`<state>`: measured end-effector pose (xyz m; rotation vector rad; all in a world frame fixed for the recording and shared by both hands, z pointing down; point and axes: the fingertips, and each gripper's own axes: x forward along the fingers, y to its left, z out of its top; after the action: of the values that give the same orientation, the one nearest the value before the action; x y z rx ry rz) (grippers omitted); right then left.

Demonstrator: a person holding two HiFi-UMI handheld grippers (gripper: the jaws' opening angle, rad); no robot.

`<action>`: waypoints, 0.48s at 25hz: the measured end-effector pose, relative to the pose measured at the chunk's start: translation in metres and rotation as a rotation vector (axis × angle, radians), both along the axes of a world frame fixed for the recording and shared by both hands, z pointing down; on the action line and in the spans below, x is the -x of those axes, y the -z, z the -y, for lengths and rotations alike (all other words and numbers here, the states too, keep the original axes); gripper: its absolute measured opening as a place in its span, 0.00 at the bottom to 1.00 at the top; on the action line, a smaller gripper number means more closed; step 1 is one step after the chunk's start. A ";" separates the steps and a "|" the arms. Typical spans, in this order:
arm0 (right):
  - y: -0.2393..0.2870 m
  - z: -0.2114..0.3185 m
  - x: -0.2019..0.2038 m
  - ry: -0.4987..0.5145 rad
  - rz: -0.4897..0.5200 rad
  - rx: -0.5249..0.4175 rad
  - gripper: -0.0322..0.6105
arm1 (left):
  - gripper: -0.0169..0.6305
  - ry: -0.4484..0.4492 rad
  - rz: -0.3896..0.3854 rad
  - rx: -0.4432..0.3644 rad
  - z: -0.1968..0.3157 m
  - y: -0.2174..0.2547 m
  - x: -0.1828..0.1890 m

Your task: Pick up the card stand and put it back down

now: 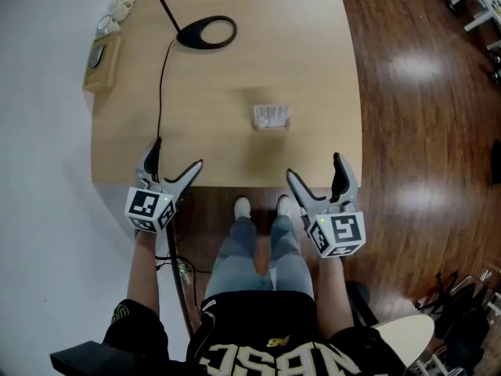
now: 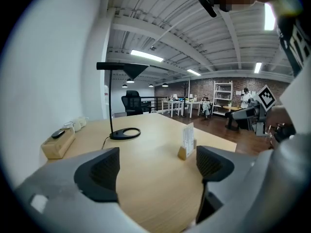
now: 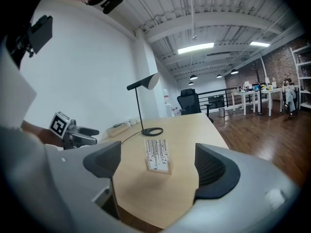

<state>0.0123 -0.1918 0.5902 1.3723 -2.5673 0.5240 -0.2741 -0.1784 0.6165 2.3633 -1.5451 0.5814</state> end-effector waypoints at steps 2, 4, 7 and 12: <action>-0.008 0.000 -0.001 0.004 0.007 0.011 0.79 | 0.84 -0.036 0.037 0.021 0.005 -0.009 0.029; -0.015 0.001 -0.001 0.007 0.018 0.019 0.79 | 0.92 -0.095 0.073 0.046 0.012 -0.015 0.052; -0.024 0.003 0.001 0.024 0.017 0.024 0.79 | 0.98 -0.181 0.100 0.087 0.025 -0.021 0.071; -0.035 0.014 0.000 0.024 0.006 0.024 0.79 | 0.98 -0.342 0.113 0.140 0.055 -0.043 0.039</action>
<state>0.0124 -0.2056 0.6250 1.3328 -2.5707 0.5537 -0.3136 -0.2335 0.6600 2.5373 -1.1013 0.8793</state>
